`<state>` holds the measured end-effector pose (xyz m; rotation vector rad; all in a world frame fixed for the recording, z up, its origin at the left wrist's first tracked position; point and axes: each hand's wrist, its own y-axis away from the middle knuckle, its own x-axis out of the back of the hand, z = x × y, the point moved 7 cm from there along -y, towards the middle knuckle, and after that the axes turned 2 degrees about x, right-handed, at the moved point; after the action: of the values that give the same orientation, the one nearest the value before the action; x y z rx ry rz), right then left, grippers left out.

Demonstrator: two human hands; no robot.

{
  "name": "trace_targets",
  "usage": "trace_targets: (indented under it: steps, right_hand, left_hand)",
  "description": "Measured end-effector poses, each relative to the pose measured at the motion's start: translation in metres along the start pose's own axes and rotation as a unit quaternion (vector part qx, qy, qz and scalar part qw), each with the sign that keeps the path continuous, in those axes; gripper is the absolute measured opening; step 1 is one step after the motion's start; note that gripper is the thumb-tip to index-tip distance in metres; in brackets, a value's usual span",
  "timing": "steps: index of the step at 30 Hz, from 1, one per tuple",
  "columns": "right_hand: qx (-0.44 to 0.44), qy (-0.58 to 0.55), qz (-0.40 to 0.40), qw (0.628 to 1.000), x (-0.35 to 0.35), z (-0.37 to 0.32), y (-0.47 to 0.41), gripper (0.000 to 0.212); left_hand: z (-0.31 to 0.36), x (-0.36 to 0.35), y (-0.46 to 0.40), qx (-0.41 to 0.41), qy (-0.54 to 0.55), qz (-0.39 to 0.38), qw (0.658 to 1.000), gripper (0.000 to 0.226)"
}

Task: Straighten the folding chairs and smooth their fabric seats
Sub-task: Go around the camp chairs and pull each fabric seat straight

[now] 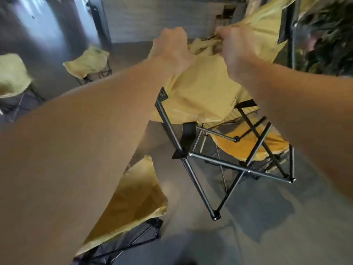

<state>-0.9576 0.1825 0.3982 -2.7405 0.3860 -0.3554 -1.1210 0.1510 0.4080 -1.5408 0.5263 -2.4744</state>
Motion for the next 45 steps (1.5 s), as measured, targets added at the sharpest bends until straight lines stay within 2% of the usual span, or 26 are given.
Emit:
trace_targets:
  steps: [3, 8, 10, 13, 16, 19, 21, 24, 28, 32, 38, 45]
  right_hand:
    - [-0.006, -0.010, -0.027, 1.000, -0.038, 0.015, -0.044, 0.017]
    - [-0.009, -0.062, -0.062, 0.996, -0.105, 0.062, -0.128, 0.012]
    - [-0.022, -0.069, -0.088, 0.994, -0.134, 0.082, -0.161, 0.017]
    - [-0.020, -0.059, -0.148, 0.987, -0.184, 0.105, -0.215, 0.028]
    - [-0.030, -0.084, -0.222, 0.971, -0.237, 0.116, -0.251, 0.006]
    - [-0.022, -0.099, -0.277, 0.955, -0.286, 0.121, -0.285, 0.014]
    - [-0.014, -0.105, -0.278, 0.955, -0.316, 0.122, -0.314, 0.012]
    - [-0.022, -0.088, -0.262, 0.961, -0.354, 0.135, -0.369, 0.023]
    - [-0.027, -0.123, -0.301, 0.945, -0.401, 0.155, -0.432, 0.016]
    - [-0.017, -0.155, -0.345, 0.926, -0.450, 0.187, -0.508, 0.015]
    - [-0.035, -0.191, -0.382, 0.904, -0.513, 0.209, -0.587, 0.021]
    - [-0.048, -0.213, -0.419, 0.881, -0.614, 0.227, -0.657, 0.021]
  left_hand:
    - [-0.023, -0.009, -0.041, 0.047, -0.034, 0.007, 0.998, 0.004]
    - [-0.064, -0.035, -0.107, 0.106, -0.093, 0.032, 0.989, 0.013]
    - [-0.081, -0.045, -0.131, 0.128, -0.104, 0.042, 0.985, 0.020]
    - [-0.114, -0.056, -0.174, 0.166, -0.119, 0.071, 0.976, 0.026]
    - [-0.161, -0.072, -0.222, 0.220, -0.112, 0.075, 0.966, 0.028]
    - [-0.203, -0.083, -0.259, 0.291, -0.113, 0.069, 0.948, 0.033]
    - [-0.219, -0.087, -0.283, 0.319, -0.109, 0.073, 0.939, 0.035]
    - [-0.238, -0.097, -0.326, 0.340, -0.108, 0.088, 0.930, 0.033]
    - [-0.269, -0.118, -0.392, 0.354, -0.127, 0.105, 0.921, 0.029]
    - [-0.298, -0.147, -0.470, 0.370, -0.140, 0.124, 0.910, 0.013]
    - [-0.335, -0.172, -0.551, 0.435, -0.143, 0.132, 0.879, 0.024]
    - [-0.399, -0.180, -0.627, 0.466, -0.155, 0.156, 0.857, 0.030]
